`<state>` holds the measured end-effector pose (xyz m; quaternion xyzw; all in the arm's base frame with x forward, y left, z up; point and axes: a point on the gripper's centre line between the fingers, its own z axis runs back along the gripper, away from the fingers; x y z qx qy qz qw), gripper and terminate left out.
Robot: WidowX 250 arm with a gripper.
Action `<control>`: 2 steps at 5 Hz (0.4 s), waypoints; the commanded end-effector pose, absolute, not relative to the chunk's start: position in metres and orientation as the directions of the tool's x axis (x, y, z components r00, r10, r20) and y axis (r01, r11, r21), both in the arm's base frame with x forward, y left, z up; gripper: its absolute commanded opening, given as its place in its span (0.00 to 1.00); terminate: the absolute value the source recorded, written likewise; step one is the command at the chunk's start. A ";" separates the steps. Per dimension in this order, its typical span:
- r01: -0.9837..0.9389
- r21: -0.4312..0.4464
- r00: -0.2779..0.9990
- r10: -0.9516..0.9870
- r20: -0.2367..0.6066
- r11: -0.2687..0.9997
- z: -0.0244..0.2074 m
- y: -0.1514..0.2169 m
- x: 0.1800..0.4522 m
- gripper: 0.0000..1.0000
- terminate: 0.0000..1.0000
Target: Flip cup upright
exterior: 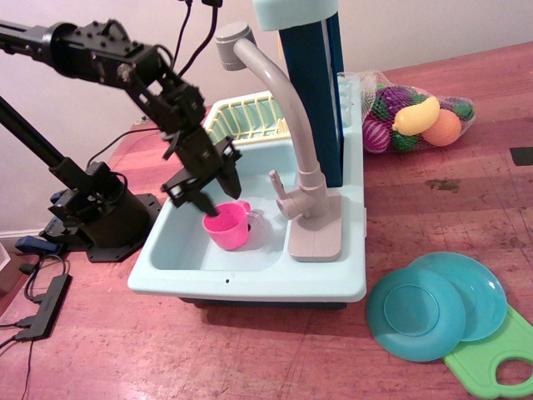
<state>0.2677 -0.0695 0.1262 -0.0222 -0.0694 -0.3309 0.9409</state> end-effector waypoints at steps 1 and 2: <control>0.608 -0.033 0.787 -0.598 0.152 0.793 0.132 -0.083 0.249 1.00 0.00; 0.618 -0.056 0.780 -0.603 0.164 0.784 0.140 -0.082 0.251 1.00 0.00</control>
